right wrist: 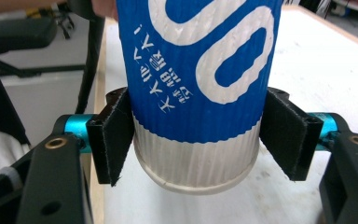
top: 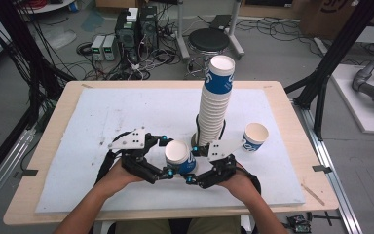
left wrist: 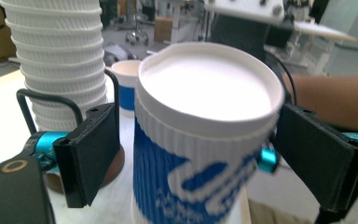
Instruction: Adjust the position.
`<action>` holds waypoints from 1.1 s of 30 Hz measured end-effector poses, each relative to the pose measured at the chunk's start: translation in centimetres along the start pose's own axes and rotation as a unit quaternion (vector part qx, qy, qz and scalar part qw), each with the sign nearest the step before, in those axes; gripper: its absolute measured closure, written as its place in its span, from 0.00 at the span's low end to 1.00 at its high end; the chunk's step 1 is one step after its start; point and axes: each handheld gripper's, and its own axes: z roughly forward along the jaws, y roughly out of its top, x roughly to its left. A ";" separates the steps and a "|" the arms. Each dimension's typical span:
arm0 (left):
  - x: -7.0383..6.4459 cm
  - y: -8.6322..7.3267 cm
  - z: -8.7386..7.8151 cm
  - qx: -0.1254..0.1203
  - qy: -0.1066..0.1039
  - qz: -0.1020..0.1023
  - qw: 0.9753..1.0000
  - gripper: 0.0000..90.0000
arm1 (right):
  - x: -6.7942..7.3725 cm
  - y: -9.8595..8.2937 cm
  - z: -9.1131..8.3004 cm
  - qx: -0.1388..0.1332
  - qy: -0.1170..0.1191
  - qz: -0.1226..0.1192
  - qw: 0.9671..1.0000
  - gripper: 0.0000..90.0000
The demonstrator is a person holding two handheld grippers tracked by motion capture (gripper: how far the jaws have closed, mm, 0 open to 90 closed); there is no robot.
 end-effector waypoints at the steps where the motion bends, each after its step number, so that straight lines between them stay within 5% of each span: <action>1: 0.0 0.0 -0.1 0.005 -0.001 -0.001 1.000 0.16 | -0.1 0.1 -0.1 0.005 0.000 -0.003 1.000 0.34; 6: 0.3 0.3 -0.7 0.035 -0.001 -0.002 0.999 0.16 | -0.4 0.7 -0.5 0.047 -0.006 -0.024 0.999 0.34; 16: 0.7 1.3 -1.2 0.076 0.001 0.001 0.997 0.16 | -0.6 2.0 0.5 0.124 0.008 -0.062 0.990 0.34; 33: 1.1 1.1 0.1 0.169 -0.014 -0.006 0.986 0.20 | 0.0 4.6 2.5 0.241 0.022 -0.119 0.963 0.34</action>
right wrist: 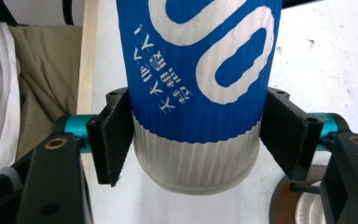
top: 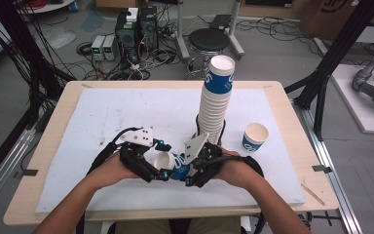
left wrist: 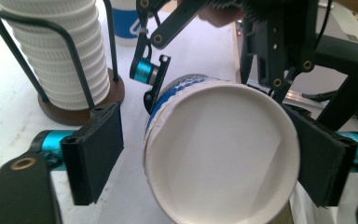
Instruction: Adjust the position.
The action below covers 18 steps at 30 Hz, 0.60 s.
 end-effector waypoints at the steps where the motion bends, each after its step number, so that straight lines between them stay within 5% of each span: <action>1: 0.0 0.0 0.0 0.002 -0.002 0.000 1.000 0.21 | 0.0 0.1 0.0 0.006 -0.001 -0.003 1.000 0.34; 12: 0.2 -0.2 0.1 0.015 -0.011 0.012 1.000 0.32 | -0.3 0.2 0.3 0.024 0.008 -0.004 1.000 0.34; 18: 0.3 -0.4 -0.4 0.002 -0.005 0.019 1.000 0.33 | -0.3 0.0 -0.2 -0.010 0.002 0.011 1.000 0.26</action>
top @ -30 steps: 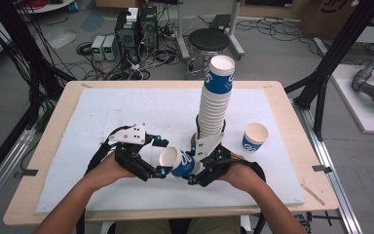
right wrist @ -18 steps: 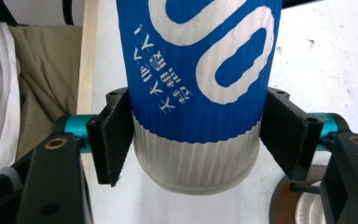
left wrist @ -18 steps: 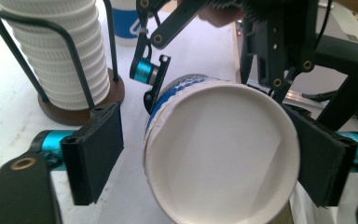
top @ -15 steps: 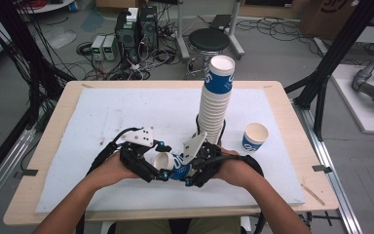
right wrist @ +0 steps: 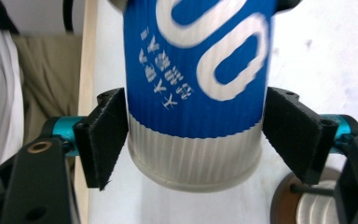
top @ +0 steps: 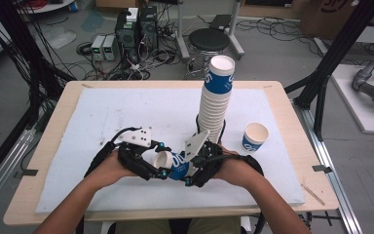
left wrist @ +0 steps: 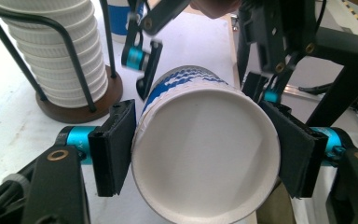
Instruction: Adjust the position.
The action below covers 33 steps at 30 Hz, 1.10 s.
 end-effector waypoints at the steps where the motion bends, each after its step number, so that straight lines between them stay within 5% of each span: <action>1: 0.0 -0.1 0.0 -0.005 0.000 -0.002 1.000 0.33 | 0.0 -0.1 -0.2 -0.016 -0.002 0.003 1.000 0.24; 5: 0.1 -0.7 -0.3 -0.029 0.003 -0.009 1.000 0.33 | -0.2 -0.7 -1.2 -0.067 -0.010 0.017 0.998 0.23; 10: 0.2 -1.5 -0.6 -0.059 0.005 -0.015 0.998 0.33 | -0.2 -2.2 -1.8 -0.143 -0.013 0.053 0.988 0.23; 16: 0.5 -2.5 -1.0 -0.095 0.009 -0.023 0.995 0.33 | 0.1 -3.9 -2.2 -0.220 -0.026 0.091 0.971 0.23; 20: 0.6 -3.2 -1.1 -0.119 0.013 -0.021 0.993 0.33 | 0.2 -5.2 -2.4 -0.268 -0.039 0.121 0.955 0.23; 23: 0.6 -3.7 -1.2 -0.142 0.017 -0.024 0.989 0.33 | 0.4 -6.1 -2.5 -0.291 -0.044 0.135 0.946 0.23; 29: 0.6 -4.6 -1.1 -0.170 0.019 -0.026 0.985 0.33 | 0.8 -7.2 -2.3 -0.300 -0.056 0.144 0.942 0.23; 33: 0.5 -5.0 -1.0 -0.186 0.017 -0.025 0.982 0.33 | 1.1 -7.6 -1.8 -0.298 -0.055 0.147 0.941 0.23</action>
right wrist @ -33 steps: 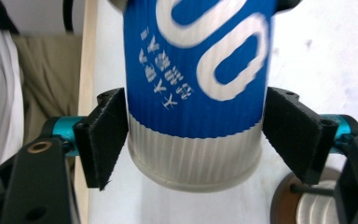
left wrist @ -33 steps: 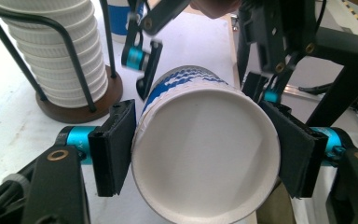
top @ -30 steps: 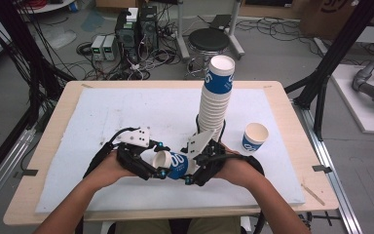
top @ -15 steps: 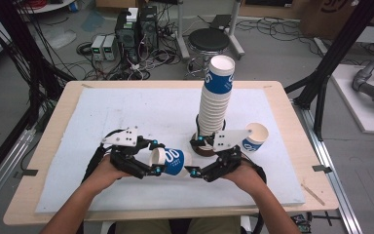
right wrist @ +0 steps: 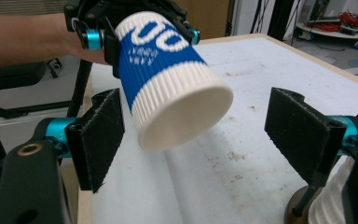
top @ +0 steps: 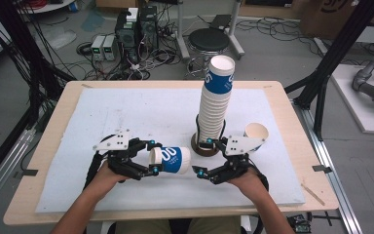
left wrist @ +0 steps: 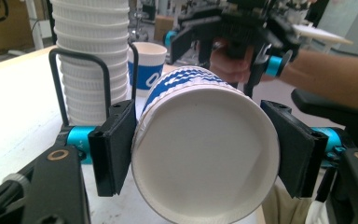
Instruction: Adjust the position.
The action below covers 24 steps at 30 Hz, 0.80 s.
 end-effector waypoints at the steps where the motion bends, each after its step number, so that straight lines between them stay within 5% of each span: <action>1: 0.0 0.0 0.0 -0.002 0.001 -0.001 1.000 0.33 | 0.0 -0.2 0.0 -0.001 0.001 0.003 1.000 0.23; 24: -0.7 0.5 0.2 -0.029 -0.039 0.013 0.999 0.33 | 0.6 -1.5 1.3 -0.004 0.051 0.027 0.998 0.23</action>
